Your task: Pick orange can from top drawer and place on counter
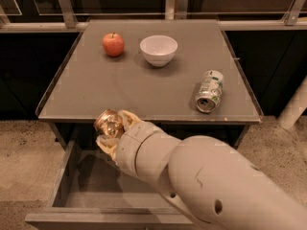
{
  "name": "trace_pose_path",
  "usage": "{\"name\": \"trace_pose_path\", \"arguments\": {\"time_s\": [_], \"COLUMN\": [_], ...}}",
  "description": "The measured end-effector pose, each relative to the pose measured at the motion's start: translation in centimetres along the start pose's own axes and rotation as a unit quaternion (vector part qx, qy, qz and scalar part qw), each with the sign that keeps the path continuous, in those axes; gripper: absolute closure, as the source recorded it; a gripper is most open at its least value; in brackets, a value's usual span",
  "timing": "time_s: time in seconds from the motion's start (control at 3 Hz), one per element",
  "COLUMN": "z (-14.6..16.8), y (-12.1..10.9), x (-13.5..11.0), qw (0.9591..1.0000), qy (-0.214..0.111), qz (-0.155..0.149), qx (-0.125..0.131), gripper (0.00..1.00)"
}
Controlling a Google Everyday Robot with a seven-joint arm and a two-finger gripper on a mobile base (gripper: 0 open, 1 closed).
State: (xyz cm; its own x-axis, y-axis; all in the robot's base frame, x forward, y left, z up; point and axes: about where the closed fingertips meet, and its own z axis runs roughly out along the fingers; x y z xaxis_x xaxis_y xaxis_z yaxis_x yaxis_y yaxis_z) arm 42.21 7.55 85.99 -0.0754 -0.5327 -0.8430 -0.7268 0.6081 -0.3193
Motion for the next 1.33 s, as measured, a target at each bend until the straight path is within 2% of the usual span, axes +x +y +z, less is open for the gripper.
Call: {"name": "trace_pose_path", "arguments": {"time_s": [0.33, 0.67, 1.0, 1.33], "z": [-1.1, -0.9, -0.3, 0.8], "y": [-2.6, -2.1, -2.4, -3.9], "x": [-2.3, -2.6, -3.5, -2.0], "qw": [0.9995, 0.9994, 0.9981, 0.9973], "qy": [-0.016, -0.020, -0.046, -0.052], "qz": [-0.027, -0.028, -0.031, -0.023], "qx": [0.011, 0.003, -0.028, -0.047], "gripper": [1.00, 1.00, 1.00, 1.00]}}
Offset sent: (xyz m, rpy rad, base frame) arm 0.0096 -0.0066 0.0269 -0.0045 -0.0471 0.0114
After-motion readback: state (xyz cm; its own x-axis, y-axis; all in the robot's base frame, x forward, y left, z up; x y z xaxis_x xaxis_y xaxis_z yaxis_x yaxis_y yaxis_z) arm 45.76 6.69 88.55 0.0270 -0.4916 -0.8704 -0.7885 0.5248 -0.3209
